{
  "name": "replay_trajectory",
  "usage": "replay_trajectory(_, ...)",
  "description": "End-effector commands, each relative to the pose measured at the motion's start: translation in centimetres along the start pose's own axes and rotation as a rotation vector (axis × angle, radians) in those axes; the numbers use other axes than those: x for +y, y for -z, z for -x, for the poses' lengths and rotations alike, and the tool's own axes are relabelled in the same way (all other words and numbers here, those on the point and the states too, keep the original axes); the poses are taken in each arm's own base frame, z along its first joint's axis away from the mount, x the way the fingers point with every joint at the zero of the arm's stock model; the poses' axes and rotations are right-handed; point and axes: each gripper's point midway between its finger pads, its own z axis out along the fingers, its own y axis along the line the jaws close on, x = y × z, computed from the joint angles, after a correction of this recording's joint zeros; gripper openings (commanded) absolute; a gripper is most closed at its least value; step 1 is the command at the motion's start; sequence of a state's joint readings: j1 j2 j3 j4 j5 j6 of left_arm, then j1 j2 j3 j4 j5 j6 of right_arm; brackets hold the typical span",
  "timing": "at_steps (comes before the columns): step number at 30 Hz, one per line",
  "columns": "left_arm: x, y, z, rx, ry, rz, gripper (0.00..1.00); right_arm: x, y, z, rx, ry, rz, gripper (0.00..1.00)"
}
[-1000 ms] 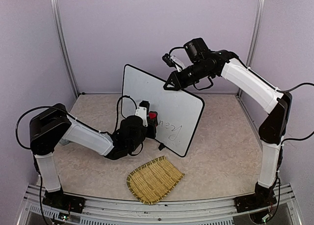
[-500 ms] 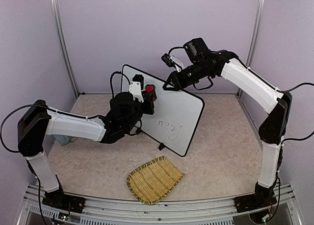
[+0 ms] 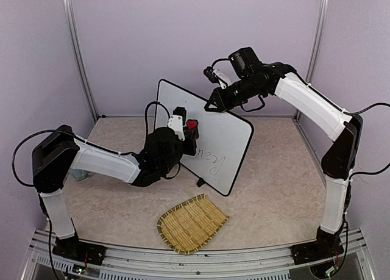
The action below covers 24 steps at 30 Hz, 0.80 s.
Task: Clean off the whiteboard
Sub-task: Erase the center of the whiteboard.
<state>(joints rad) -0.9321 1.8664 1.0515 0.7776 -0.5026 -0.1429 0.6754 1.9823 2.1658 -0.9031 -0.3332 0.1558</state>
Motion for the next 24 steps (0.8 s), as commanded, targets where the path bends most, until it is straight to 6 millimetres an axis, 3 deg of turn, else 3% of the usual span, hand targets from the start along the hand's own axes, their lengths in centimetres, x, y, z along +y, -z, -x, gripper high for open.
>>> replay_trajectory(1, 0.4, 0.7, -8.3, 0.188, -0.032, -0.015, 0.19, 5.7, -3.0, -5.2, 0.186, -0.015, 0.233, 0.0)
replay_trajectory(8, 1.2, 1.1, -12.0, 0.243, 0.023, -0.037, 0.19, 5.7, -3.1, -5.2, 0.187, -0.017, 0.238, 0.0)
replay_trajectory(12, 1.6, 1.0, -12.1, 0.241, 0.04, -0.037, 0.19, 5.7, -3.1, -5.3, 0.19, -0.018, 0.236, 0.0)
replay_trajectory(15, 2.2, 0.5, -10.1, 0.201, 0.055, -0.032, 0.19, 5.7, -3.1, -5.3, 0.189, -0.018, 0.236, 0.0)
replay_trajectory(24, 5.9, -0.6, -0.5, 0.027, 0.078, 0.025, 0.19, 5.7, -3.2, -5.3, 0.189, -0.018, 0.237, 0.0)
